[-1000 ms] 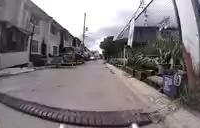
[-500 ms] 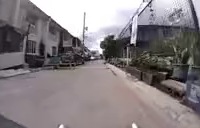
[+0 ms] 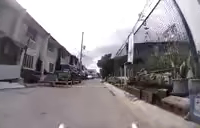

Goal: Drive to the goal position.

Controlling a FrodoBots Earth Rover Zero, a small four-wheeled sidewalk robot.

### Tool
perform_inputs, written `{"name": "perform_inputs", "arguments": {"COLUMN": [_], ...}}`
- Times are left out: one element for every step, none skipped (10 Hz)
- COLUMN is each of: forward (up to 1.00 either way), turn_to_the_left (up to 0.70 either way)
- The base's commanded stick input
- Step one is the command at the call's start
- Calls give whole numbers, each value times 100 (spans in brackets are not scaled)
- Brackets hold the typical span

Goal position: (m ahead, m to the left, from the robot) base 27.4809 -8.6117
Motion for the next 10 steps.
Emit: {"name": "perform_inputs", "arguments": {"forward": [100, 100, 100, 100, 100, 100, 100, 100, 100, 100], "turn_to_the_left": [2, 2, 2, 2, 2, 2, 2, 2, 2, 2]}}
